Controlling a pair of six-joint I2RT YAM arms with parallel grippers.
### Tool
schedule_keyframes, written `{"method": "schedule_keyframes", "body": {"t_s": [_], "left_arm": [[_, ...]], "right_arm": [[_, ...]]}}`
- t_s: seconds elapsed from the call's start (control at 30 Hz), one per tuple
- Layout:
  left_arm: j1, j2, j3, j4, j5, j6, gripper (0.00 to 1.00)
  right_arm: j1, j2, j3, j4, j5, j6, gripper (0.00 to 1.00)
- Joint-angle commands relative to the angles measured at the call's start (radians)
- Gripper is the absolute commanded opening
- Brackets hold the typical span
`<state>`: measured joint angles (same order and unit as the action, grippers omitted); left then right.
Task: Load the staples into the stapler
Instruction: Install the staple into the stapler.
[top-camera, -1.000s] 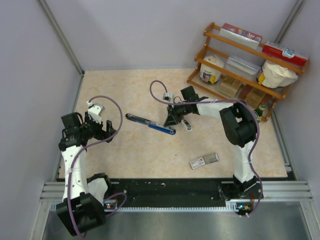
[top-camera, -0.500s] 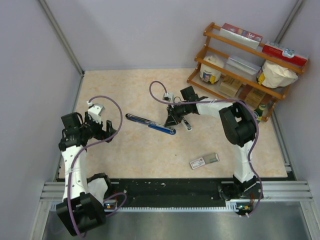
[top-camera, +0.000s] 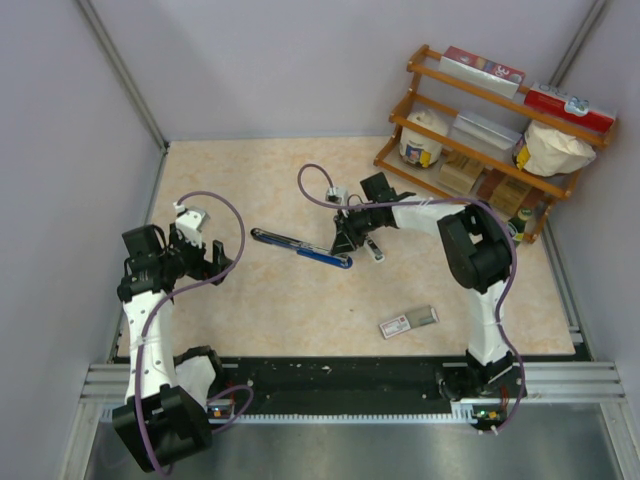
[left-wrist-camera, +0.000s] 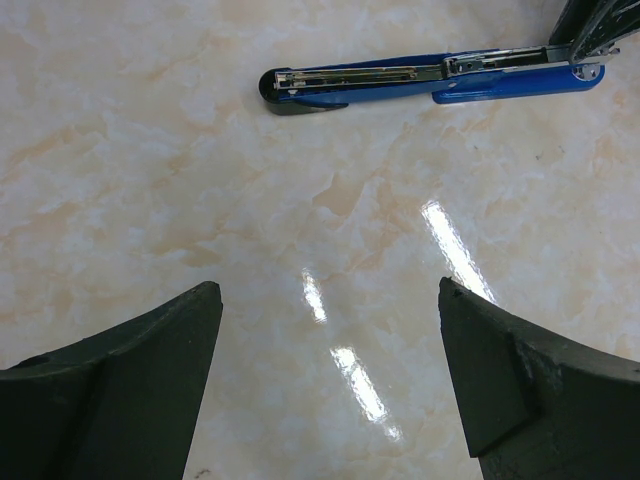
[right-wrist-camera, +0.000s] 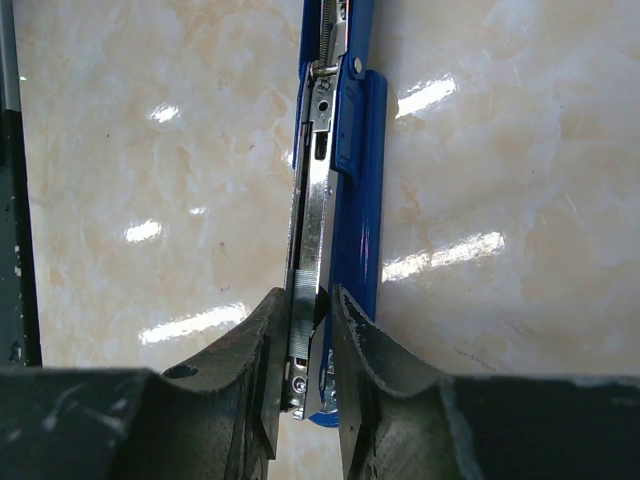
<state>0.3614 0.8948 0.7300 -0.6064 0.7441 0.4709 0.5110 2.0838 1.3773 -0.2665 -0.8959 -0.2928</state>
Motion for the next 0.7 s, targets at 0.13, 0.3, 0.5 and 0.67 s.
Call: {"method": "schedule_keyframes", "body": {"t_s": [0.13,0.3,0.5,0.67], "left_arm": [[0.01,-0.016,0.0,0.016,0.028,0.009,0.93],[0.01,-0.014,0.0,0.014,0.029,0.011,0.93],[0.01,-0.01,0.002,0.014,0.031,0.011,0.93],[0.008,-0.008,0.02,0.011,0.032,-0.009,0.93]], "right_arm": [[-0.014,-0.028,0.048,-0.043,0.012,-0.045,0.27],[-0.014,-0.063,0.048,-0.045,0.018,-0.049,0.33],[-0.012,-0.106,0.043,-0.045,0.078,-0.077,0.39],[-0.014,-0.136,0.029,-0.046,0.124,-0.095,0.41]]}}
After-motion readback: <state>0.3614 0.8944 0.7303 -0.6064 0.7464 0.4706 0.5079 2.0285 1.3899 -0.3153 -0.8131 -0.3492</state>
